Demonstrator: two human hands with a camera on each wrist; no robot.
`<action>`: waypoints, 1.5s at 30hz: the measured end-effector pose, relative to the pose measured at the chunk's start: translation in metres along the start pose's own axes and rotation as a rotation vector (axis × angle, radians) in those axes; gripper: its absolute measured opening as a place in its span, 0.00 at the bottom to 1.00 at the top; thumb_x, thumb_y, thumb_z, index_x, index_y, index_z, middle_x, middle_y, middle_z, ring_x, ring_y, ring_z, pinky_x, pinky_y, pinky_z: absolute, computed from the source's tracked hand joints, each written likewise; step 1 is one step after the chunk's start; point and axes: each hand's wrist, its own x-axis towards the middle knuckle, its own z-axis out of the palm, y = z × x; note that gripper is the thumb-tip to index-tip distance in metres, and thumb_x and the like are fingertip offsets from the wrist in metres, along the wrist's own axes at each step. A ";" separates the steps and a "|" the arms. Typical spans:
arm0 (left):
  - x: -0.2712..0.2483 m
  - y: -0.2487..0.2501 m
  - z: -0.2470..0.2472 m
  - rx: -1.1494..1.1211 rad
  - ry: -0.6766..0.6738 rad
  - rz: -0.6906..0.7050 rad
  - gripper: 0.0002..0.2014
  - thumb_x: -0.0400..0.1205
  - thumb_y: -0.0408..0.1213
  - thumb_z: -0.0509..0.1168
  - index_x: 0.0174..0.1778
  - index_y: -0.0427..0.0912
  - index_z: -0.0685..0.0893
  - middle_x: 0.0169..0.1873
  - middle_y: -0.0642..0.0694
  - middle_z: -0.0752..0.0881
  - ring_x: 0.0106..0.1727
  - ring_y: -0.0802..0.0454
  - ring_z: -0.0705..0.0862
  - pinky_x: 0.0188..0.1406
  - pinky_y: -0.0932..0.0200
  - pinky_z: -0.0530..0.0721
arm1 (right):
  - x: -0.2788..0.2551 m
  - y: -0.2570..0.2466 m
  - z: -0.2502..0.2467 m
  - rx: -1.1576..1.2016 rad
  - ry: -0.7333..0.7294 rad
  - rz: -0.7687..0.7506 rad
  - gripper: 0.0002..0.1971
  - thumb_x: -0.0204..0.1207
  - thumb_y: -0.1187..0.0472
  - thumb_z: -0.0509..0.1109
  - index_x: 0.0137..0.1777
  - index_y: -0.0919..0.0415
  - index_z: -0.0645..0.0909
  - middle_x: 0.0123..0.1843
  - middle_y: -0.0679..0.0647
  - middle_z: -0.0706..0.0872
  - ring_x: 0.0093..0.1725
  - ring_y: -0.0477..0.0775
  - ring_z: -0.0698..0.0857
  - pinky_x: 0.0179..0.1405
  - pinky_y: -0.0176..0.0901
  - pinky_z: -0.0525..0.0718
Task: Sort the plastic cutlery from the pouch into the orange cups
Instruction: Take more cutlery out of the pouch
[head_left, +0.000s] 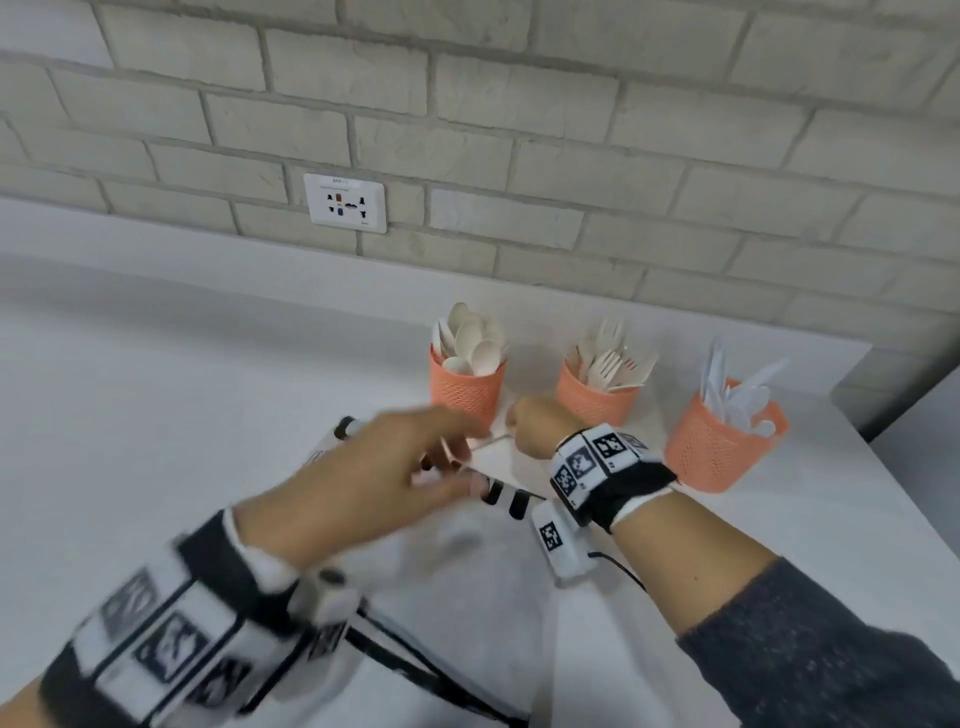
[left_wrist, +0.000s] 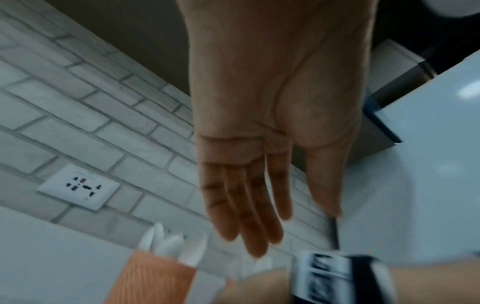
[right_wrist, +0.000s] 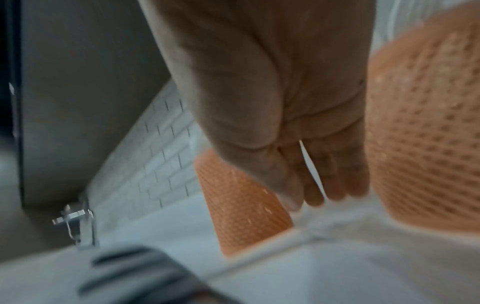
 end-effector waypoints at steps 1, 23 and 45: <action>-0.015 0.001 0.012 0.099 -0.137 0.014 0.24 0.75 0.57 0.65 0.66 0.54 0.78 0.54 0.59 0.82 0.54 0.66 0.80 0.54 0.71 0.77 | 0.005 0.001 0.009 -0.055 -0.025 0.009 0.15 0.79 0.71 0.59 0.64 0.66 0.77 0.61 0.59 0.83 0.61 0.60 0.81 0.60 0.47 0.80; -0.001 0.000 0.065 0.102 0.244 0.023 0.04 0.80 0.31 0.65 0.48 0.40 0.77 0.44 0.47 0.79 0.44 0.48 0.79 0.41 0.65 0.76 | -0.096 0.010 -0.076 0.657 0.813 -0.268 0.07 0.71 0.71 0.68 0.49 0.67 0.80 0.35 0.52 0.81 0.32 0.52 0.80 0.37 0.45 0.79; -0.041 -0.014 0.044 0.240 -0.171 -0.085 0.14 0.79 0.36 0.68 0.60 0.53 0.86 0.63 0.53 0.79 0.57 0.59 0.78 0.54 0.71 0.72 | -0.039 0.068 -0.049 -0.061 0.638 0.145 0.18 0.80 0.62 0.58 0.68 0.61 0.76 0.66 0.65 0.74 0.66 0.66 0.68 0.61 0.54 0.68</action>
